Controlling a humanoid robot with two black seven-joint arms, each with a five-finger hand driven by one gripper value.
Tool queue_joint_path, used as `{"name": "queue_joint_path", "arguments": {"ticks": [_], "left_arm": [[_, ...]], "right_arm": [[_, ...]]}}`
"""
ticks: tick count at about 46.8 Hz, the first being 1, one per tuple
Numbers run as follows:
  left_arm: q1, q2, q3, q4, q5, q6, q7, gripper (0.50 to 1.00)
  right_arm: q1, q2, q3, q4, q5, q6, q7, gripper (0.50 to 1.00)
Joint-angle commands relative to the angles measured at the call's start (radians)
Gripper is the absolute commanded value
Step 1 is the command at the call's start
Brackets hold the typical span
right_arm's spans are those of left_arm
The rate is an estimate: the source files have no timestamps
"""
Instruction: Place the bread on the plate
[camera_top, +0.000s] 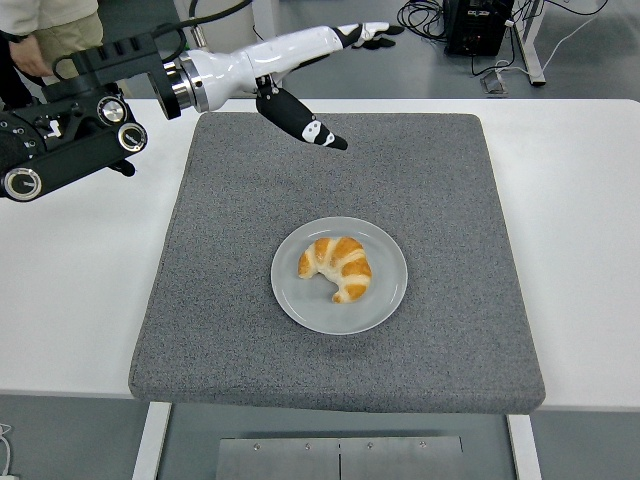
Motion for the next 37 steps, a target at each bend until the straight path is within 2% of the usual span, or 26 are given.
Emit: {"name": "queue_joint_path", "arguments": {"ticks": [1, 17, 24, 37], "left_arm": [[-0.004, 0.004, -0.010, 0.007, -0.051, 0.000, 0.003, 0.974], [-0.009, 0.021, -0.056, 0.047, -0.183, 0.006, 0.026, 0.972], [0.001, 0.007, -0.064, 0.171, -0.309, 0.008, 0.064, 0.972], [0.005, -0.063, -0.065, 0.366, -0.566, 0.000, 0.060, 0.974]], "right_arm": [[0.000, 0.000, 0.000, 0.000, 0.000, 0.000, 0.000, 1.000], [0.000, 0.000, 0.000, 0.000, 0.000, 0.000, 0.000, 1.000], [0.000, 0.000, 0.000, 0.000, 0.000, 0.000, 0.000, 1.000], [0.000, 0.000, 0.000, 0.000, 0.000, 0.000, 0.000, 1.000]]}}
